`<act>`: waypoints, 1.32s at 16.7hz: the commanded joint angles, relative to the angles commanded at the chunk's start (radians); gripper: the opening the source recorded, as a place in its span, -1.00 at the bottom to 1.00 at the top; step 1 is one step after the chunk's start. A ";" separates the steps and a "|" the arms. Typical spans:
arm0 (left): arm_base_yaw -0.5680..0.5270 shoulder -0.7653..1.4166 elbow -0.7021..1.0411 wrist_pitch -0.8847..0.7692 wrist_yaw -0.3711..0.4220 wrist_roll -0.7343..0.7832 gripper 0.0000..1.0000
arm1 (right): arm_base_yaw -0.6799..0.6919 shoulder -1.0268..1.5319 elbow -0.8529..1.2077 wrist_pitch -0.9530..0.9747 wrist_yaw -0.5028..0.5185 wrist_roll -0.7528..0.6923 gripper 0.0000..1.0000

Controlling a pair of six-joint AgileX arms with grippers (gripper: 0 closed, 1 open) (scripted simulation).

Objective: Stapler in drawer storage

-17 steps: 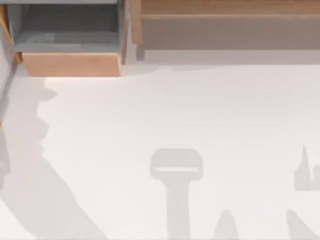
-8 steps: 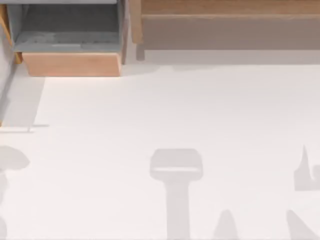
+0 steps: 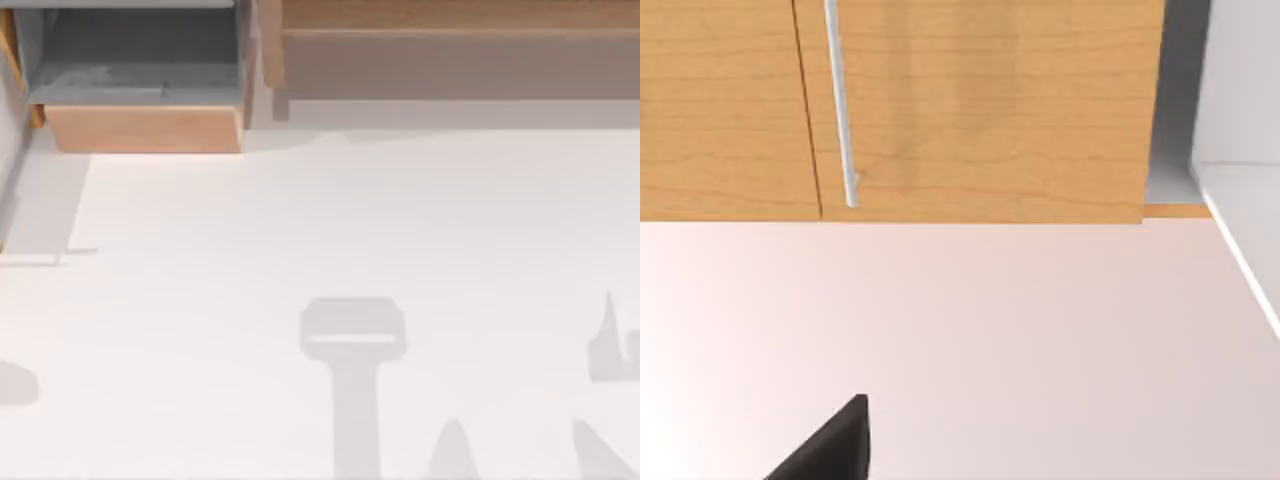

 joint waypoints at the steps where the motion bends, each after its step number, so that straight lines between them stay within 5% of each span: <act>1: -0.021 0.025 -0.029 0.026 0.011 0.016 1.00 | 0.000 0.000 0.000 0.000 0.000 0.000 1.00; 19: -0.127 0.107 0.002 0.017 -0.031 0.038 1.00 | 0.000 0.000 0.000 0.000 0.000 0.000 1.00; 22: -0.127 0.107 0.002 0.017 -0.031 0.038 0.55 | 0.000 0.000 0.000 0.000 0.000 0.000 1.00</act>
